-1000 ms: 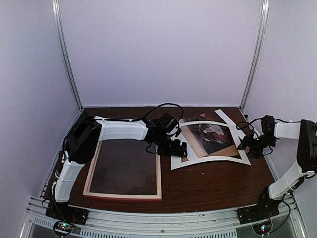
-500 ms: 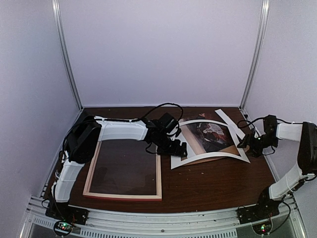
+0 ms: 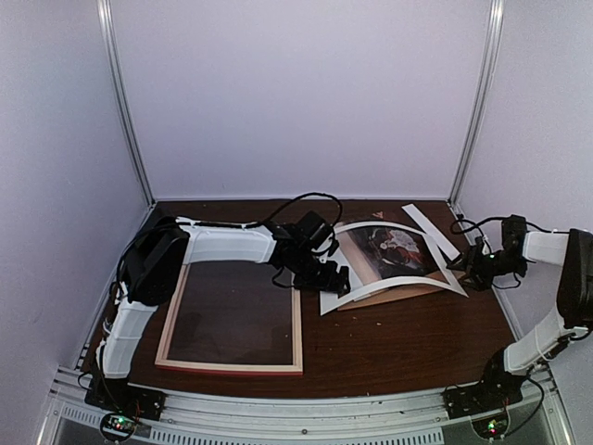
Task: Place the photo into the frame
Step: Pick up the mat board from the photo.
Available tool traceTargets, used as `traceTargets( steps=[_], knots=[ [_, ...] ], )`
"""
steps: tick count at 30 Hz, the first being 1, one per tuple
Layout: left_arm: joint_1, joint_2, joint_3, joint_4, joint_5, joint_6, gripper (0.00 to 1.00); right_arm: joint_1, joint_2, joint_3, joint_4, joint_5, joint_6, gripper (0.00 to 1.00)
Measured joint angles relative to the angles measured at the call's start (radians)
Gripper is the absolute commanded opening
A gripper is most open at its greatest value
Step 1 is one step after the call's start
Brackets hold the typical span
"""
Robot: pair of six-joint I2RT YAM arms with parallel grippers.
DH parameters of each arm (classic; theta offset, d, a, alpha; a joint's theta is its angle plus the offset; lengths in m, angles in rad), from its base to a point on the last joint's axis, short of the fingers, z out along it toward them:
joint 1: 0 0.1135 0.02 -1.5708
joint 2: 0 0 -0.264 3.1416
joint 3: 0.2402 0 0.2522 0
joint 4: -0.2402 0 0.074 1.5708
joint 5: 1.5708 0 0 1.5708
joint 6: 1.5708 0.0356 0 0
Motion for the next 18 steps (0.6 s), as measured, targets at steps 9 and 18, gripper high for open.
traceTargets(
  steps=[9,18],
  knots=[
    [0.0,-0.007,-0.015,0.016,-0.006,0.0,0.96,-0.012,-0.002,-0.003,0.023,-0.094,0.033,0.58],
    [0.0,-0.01,-0.024,0.025,-0.028,0.0,0.88,-0.037,-0.022,-0.015,0.047,-0.151,0.068,0.58]
  ],
)
